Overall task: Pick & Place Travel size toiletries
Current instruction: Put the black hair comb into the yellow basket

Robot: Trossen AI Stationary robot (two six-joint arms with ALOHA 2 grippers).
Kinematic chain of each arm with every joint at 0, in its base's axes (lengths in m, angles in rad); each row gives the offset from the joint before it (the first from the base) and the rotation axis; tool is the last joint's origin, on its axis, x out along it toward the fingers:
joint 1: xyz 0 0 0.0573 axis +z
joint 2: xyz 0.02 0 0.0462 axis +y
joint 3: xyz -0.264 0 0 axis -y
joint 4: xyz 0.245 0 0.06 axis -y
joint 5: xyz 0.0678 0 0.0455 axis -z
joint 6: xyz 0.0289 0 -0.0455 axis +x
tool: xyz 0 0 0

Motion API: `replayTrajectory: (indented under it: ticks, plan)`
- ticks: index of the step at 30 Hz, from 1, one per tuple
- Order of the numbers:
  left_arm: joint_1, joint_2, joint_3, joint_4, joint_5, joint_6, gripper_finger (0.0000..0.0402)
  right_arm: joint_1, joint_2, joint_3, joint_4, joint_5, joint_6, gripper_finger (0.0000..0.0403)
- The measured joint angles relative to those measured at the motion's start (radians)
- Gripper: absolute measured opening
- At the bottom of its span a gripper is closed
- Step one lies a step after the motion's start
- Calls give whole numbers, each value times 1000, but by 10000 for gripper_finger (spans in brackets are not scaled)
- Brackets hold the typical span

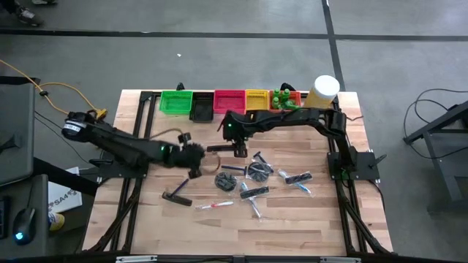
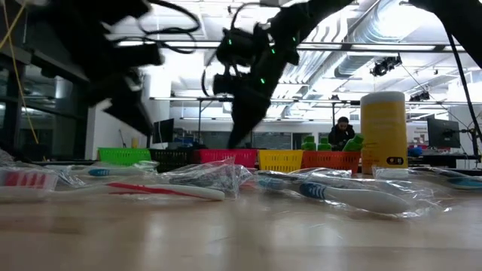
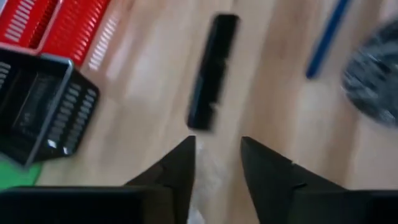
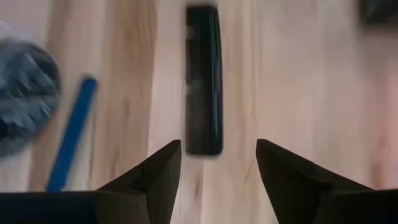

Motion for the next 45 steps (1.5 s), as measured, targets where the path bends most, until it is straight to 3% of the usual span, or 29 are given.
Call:
replayTrajectory:
  ticks: [6,11,16,24,29,39,45]
  plan:
    - [223,12,0,119,241,183,182,-5,0,-102,65,1,36,203]
    - [352,61,2,161,394,219,189,11,0,-133,117,30,60,203]
    - [426,106,3,157,419,101,154,14,0,-135,103,103,126,192]
    - [445,153,4,195,463,-21,13,22,-57,-137,43,166,256,152]
    - [445,152,5,208,534,-114,5,43,-73,-136,39,270,310,114]
    - [445,184,2,195,573,-222,1,56,-72,-186,77,312,391,14]
    - [445,251,4,208,572,-245,1,56,-72,-211,111,314,420,11]
